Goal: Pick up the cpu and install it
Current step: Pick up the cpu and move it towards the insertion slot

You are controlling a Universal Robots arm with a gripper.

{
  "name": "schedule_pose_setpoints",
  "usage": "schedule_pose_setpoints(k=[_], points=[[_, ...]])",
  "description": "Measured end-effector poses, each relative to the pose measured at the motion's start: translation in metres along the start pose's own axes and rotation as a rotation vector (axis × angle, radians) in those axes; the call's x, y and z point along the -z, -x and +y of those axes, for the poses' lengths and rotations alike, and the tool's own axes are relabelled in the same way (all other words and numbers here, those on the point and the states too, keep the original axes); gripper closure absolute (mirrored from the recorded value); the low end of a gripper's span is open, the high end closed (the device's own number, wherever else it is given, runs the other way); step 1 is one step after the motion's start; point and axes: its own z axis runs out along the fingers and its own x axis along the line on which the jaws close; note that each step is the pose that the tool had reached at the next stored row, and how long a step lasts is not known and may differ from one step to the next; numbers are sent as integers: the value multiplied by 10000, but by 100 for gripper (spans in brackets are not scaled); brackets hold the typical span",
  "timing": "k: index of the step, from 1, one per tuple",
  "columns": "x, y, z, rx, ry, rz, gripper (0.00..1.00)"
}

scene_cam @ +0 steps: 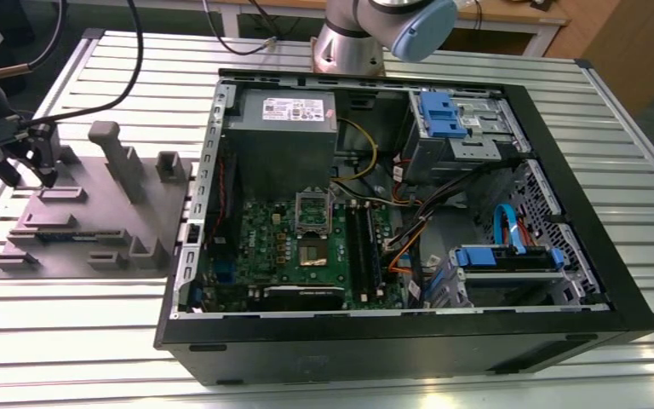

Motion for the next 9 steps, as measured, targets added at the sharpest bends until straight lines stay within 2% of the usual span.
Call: schedule_pose_setpoints(k=[9], points=[[30,0,2,-1,1,-1,53]])
